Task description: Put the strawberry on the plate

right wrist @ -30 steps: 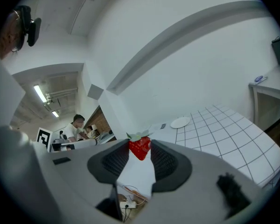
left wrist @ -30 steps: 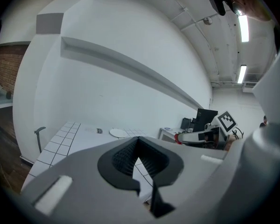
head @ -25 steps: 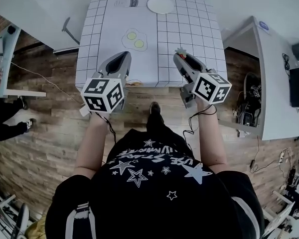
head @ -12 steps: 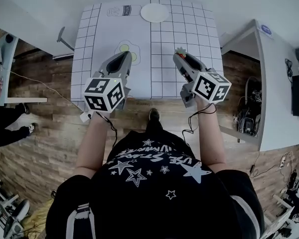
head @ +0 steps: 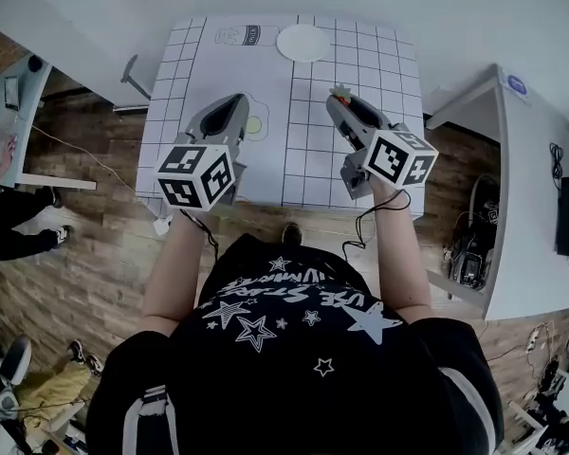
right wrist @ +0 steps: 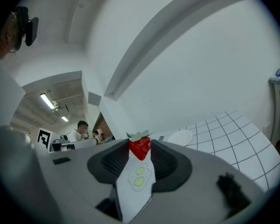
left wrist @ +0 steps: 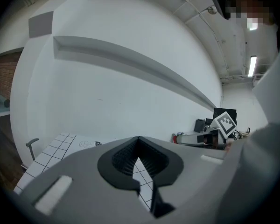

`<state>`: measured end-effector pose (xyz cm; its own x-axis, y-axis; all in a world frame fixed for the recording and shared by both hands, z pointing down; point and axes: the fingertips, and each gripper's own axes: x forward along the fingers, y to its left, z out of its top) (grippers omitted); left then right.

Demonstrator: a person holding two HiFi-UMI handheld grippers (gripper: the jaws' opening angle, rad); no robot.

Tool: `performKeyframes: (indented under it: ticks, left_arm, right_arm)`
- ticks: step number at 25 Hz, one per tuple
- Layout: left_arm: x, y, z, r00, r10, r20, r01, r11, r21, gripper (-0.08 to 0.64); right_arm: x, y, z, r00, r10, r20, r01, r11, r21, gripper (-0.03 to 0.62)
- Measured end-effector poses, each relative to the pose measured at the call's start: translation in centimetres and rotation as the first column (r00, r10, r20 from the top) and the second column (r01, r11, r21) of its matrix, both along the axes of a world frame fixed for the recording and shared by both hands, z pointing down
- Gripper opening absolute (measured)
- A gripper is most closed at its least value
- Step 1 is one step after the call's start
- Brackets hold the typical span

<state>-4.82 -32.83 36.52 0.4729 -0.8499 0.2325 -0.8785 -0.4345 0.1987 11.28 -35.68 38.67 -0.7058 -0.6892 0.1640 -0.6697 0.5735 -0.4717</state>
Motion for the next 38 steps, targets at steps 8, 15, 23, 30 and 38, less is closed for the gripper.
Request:
performKeyframes:
  ticks: [8, 15, 23, 30, 38]
  left_arm:
    - [-0.1, 1.0, -0.3, 0.999, -0.045, 0.022, 0.046, 0.999, -0.006, 0.009]
    - [-0.4, 0.9, -0.2, 0.999, -0.047, 0.026, 0.047, 0.999, -0.003, 0.009]
    - [1.4, -1.6, -0.2, 1.000, 0.024, 0.011, -0.024, 1.000, 0.018, 0.009]
    - [1.3, -5.7, -0.9, 0.999, 0.053, -0.005, -0.053, 0.998, 0.028, 0.009]
    - [0.7, -11.7, -0.6, 0.997, 0.071, 0.032, -0.071, 0.997, 0.011, 0.008]
  right_arm:
    - [-0.4, -1.1, 0.0, 0.999, -0.035, 0.029, 0.035, 0.999, -0.007, 0.153]
    - [-1.0, -0.9, 0.3, 0.999, -0.039, 0.036, 0.040, 0.999, -0.015, 0.153]
    - [0.1, -2.7, -0.7, 1.000, 0.007, 0.016, -0.008, 1.000, 0.008, 0.153]
    - [0.9, -5.9, -0.9, 0.999, 0.048, -0.005, -0.048, 0.999, 0.002, 0.153]
    - [-0.5, -10.5, -0.1, 0.998, 0.051, -0.021, -0.051, 0.998, -0.020, 0.153]
